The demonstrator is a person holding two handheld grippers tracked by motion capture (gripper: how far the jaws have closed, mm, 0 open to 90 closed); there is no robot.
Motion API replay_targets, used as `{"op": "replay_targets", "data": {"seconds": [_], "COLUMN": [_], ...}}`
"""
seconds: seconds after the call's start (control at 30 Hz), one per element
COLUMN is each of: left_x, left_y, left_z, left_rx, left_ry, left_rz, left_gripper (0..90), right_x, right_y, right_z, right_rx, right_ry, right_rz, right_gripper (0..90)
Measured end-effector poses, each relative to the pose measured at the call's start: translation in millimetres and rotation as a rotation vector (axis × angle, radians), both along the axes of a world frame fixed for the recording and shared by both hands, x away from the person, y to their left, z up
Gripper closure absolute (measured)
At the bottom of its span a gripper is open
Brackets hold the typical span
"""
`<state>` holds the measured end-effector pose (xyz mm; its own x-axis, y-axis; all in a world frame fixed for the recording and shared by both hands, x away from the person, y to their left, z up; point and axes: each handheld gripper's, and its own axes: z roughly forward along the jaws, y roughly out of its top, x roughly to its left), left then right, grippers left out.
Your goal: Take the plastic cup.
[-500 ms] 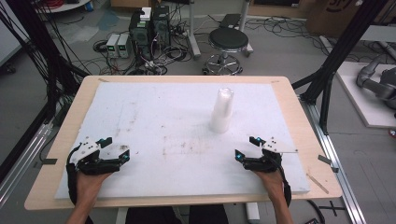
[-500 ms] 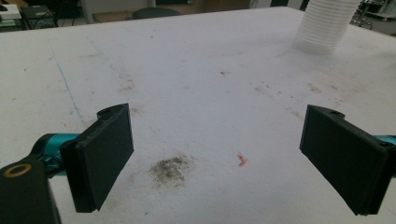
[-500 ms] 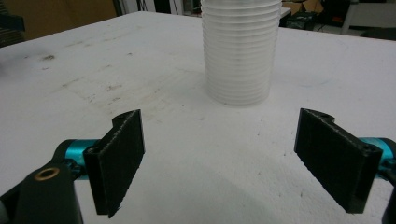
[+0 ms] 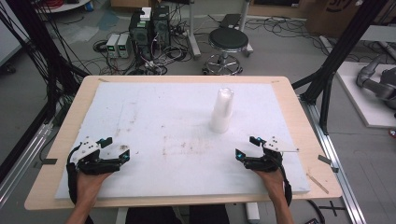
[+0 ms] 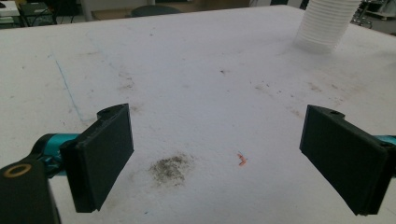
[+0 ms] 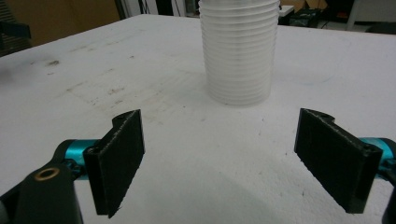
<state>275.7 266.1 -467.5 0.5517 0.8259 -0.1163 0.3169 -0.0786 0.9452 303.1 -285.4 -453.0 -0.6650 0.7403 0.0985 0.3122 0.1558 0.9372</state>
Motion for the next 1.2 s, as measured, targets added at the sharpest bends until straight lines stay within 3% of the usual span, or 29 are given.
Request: {"op": "replay_targets", "data": {"seconds": [0.2,0.33,0.4,0.57,0.87,1.03,1.2], "left_x": [0.1,0.3,0.7,1.3,1.1,1.1,1.0], "left_y": [-0.4,-0.7,-0.6,-0.6,-0.8,-1.1,-1.1], "left_z": [0.1,0.1,0.1,0.0,0.1,0.2,0.1], "left_rx": [0.001,0.006,0.002,0.005,0.006,0.009,0.009], "left_ry": [0.001,0.004,0.007,0.011,0.011,0.01,0.009], "left_rz": [0.003,0.004,0.003,0.002,-0.005,-0.007,-0.008], "left_gripper": [9.6,9.6,9.6,9.6,9.6,9.6,9.6], "right_x": [3.4,2.6,2.7,3.1,13.8,29.6,47.8], "right_y": [-3.3,-5.8,-8.1,-11.8,-12.7,-17.6,-22.8], "right_z": [0.0,0.4,3.8,14.7,59.5,86.5,107.4], "right_rx": [0.035,0.059,0.04,0.075,0.038,0.032,0.009], "right_ry": [0.032,0.028,0.034,0.024,0.008,0.022,0.03], "right_rz": [0.008,0.009,0.018,0.032,0.107,0.164,0.18], "right_gripper": [15.6,15.6,15.6,15.6,15.6,15.6,15.5]}}
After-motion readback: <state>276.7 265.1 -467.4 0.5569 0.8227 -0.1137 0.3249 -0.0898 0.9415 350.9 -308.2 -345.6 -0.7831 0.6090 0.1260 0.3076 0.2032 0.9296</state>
